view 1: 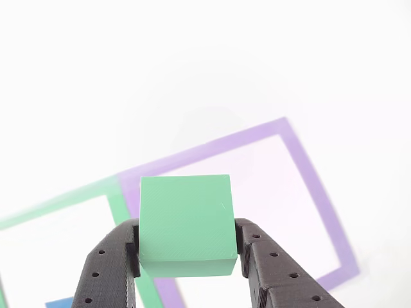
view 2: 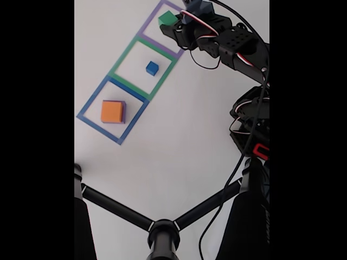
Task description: Tower of hanoi
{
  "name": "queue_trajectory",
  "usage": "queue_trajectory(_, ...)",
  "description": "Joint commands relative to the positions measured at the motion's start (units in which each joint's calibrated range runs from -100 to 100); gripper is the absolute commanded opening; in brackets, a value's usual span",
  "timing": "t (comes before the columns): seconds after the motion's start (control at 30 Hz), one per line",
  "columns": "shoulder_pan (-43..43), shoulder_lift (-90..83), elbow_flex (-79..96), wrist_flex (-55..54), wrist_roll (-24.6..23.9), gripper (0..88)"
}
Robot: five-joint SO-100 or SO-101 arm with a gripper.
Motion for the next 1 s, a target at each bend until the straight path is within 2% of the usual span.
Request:
queue_trajectory(0.0, -2.9, -5.2, -21.4, 26.8, 0.6, 7.7)
queue_trajectory(0.2, -8.1, -4.8, -46.4, 52.4, 0.6, 7.4)
queue_trajectory(0.43, -15.2, -5.1, -63.1, 70.7, 0.6, 7.2)
queue_trajectory(0.57, -20.0, -5.9, -65.9, 73.9, 0.6, 7.2)
queue_trajectory(0.97, -33.1, -6.4, -68.3, 74.7, 0.6, 6.7)
